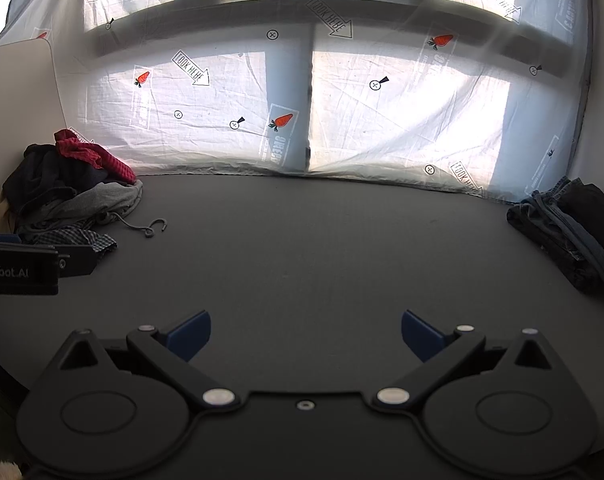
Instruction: Fold clothes
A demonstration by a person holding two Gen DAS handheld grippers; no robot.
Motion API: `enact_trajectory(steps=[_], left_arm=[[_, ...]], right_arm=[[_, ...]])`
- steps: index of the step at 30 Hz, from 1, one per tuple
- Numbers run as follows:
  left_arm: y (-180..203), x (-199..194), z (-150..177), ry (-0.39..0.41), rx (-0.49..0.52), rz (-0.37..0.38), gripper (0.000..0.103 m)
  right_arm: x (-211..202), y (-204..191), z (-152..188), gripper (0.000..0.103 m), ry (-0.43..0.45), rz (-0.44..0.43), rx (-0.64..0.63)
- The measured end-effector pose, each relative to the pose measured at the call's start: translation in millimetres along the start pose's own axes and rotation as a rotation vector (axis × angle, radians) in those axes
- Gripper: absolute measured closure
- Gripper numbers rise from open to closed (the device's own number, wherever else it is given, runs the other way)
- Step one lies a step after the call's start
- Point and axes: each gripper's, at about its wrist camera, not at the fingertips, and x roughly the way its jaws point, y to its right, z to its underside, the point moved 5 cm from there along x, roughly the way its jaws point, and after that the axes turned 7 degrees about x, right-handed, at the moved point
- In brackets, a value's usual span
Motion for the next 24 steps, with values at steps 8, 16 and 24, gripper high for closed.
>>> enact_trajectory(steps=[8,16,24], left_arm=[[-0.2,-0.3,-0.5,0.002,0.001,0.001,0.0],[-2.5,0.6,-0.8,0.001,0.003,0.005,0.0],[-4.1,2.9,-0.7,-0.007,0.007,0.004,0.0]], right_arm=[[0.4,0.0,0.3,0.0,0.002,0.001,0.001],[1.5,0.2,0.9,0.0,0.003,0.003,0.003],[3.0,0.7,3.0,0.0,-0.002,0.001,0.009]])
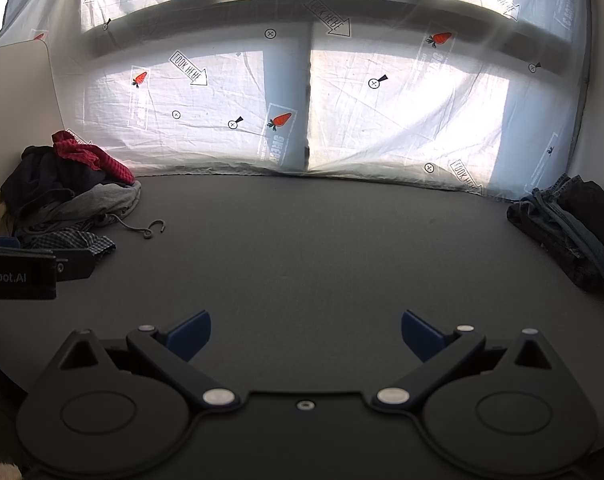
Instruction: Fold clothes
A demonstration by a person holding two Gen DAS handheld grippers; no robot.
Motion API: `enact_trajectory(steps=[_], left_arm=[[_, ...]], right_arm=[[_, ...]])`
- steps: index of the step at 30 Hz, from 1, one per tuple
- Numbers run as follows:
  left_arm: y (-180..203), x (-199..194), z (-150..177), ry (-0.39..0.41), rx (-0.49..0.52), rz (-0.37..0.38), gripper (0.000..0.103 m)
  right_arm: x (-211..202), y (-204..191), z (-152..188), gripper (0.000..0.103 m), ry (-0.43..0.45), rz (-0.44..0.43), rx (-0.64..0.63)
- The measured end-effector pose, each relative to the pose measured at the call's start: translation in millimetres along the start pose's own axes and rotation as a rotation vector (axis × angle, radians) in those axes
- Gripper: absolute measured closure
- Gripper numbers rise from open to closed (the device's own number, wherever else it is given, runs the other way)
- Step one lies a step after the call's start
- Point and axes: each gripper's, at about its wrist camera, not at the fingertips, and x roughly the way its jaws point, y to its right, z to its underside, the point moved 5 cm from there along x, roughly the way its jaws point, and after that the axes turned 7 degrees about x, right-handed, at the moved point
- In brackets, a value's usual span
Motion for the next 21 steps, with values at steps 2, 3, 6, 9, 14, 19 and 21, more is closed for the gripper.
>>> enact_trajectory(steps=[2,3,6,9,14,19,21], left_arm=[[-1,1,1,-0.004,0.002,0.001,0.0],[0,2,1,-0.007,0.0,0.002,0.0],[2,5,2,-0.018,-0.004,0.005,0.0],[6,11,0,-0.028,-0.011,0.015,0.0],[18,30,-2,-0.06,-0.01,0.031,0.0],[20,55,-11,-0.119,-0.052,0.054,0.0],[16,63,-17,-0.135,-0.059,0.052,0.0]], right_arm=[[0,1,0,0.0,0.0,0.0,0.008],[1,2,0,0.0,-0.001,0.0,0.012],[3,7,0,0.0,-0.012,0.005,0.028],[7,15,-1,0.0,-0.019,0.015,0.035],[23,31,-3,0.0,-0.049,0.026,0.056],[59,54,-9,0.0,-0.105,-0.003,0.171],[82,64,-13,0.0,-0.142,-0.03,0.255]])
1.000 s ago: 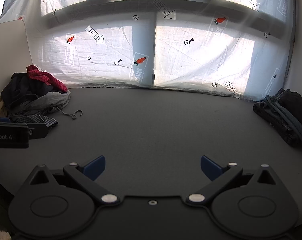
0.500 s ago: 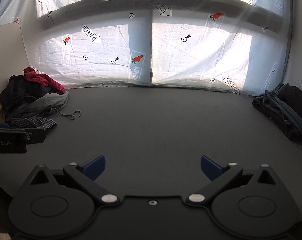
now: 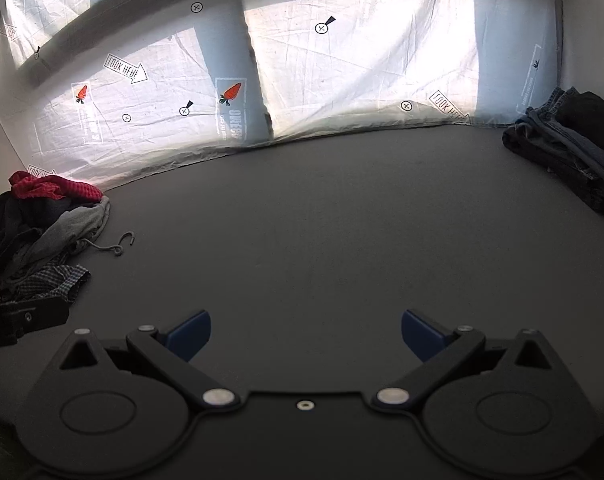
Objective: Fold clothes
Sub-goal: 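Reach both grippers into the clothes heap and grasp the red gingham shorts with the right gripper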
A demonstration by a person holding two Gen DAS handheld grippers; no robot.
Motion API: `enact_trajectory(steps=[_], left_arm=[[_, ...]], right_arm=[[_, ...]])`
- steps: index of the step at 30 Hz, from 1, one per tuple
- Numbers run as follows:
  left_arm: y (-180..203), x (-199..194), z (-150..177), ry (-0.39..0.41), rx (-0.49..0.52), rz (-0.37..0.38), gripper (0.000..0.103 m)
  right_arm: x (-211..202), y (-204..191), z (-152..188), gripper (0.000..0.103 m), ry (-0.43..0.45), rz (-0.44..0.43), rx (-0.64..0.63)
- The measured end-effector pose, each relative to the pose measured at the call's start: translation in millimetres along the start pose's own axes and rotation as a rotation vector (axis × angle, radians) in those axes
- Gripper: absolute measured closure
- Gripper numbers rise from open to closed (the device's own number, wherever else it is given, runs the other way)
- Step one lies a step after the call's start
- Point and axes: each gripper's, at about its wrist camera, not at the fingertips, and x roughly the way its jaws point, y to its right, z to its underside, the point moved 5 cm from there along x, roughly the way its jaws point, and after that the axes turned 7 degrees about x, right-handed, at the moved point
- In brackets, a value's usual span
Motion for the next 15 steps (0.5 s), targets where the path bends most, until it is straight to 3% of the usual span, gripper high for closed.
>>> enact_trajectory(steps=[4,9,12,15], left_arm=[[-14,17,-25,-0.037,-0.024,-0.085,0.0],[-45,35,-59,-0.066,-0.143,-0.095,0.0],[-73,47,-67,-0.085,-0.236,-0.118,0.0],[-111,66,-64,-0.157,-0.335,-0.139,0.0]], right_arm=[[28,4,-24,0.0,-0.04,-0.084,0.119],[61,3,-53,0.0,0.006,-0.19,0.259],[87,-13,-59,0.0,-0.053,-0.246,0.251],[108,-41,-61,0.0,-0.082,-0.258,0.174]])
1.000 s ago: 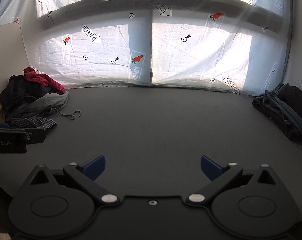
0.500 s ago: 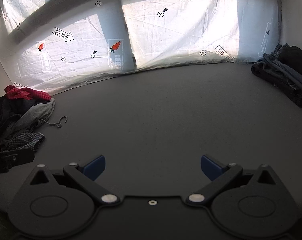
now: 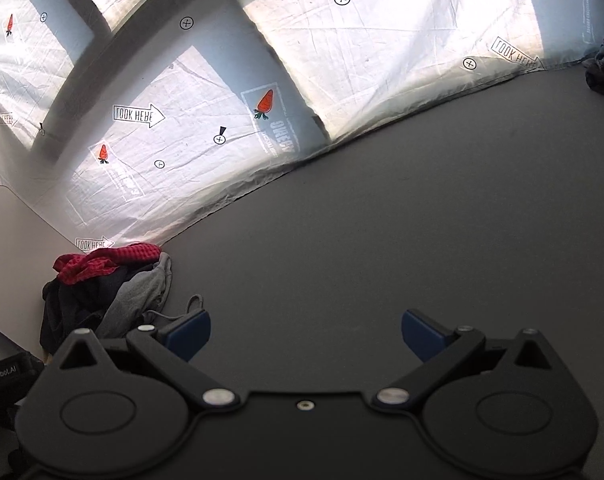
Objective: Fold clothes
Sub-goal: 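Reach both grippers into the clothes heap and grasp the red gingham shorts with the right gripper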
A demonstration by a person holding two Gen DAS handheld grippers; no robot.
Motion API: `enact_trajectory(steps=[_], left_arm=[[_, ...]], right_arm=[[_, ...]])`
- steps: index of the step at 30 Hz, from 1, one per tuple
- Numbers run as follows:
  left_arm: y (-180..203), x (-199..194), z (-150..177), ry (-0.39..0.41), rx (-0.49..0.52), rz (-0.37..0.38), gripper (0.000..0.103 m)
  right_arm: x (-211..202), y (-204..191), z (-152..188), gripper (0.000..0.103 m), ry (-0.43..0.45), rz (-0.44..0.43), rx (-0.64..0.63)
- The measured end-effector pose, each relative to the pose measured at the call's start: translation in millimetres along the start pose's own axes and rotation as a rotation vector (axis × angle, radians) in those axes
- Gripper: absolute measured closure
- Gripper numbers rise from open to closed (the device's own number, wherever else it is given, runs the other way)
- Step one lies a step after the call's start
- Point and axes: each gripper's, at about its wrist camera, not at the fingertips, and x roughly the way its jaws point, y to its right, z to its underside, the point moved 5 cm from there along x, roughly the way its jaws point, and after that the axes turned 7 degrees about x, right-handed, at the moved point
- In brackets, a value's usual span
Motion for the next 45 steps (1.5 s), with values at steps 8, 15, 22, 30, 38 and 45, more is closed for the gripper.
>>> enact_trajectory(steps=[8,15,22,30,38,45], left_arm=[[-109,69,-42,-0.08,-0.168,-0.07,0.0],[-213,148,-109,-0.068,-0.349,-0.145,0.0],[-284,216,-145,-0.082,-0.475,-0.216,0.0],[-303,256,-147,-0.16,-0.522,-0.147,0.0],[-303,272,-152,-0.198,-0.507,-0.129,0.0],[-294,271,-157,-0.185,-0.478,-0.153,0.0]], right_arm=[[111,-91,-3,0.0,-0.138,-0.061,-0.06],[232,-195,-11,0.0,-0.309,-0.255,0.121],[345,-290,-4,0.019,-0.482,-0.442,0.292],[418,-374,27,0.066,-0.585,-0.577,0.211],[447,-399,28,0.057,-0.555,-0.565,0.206],[413,-409,7,0.101,-0.43,-0.636,0.1]])
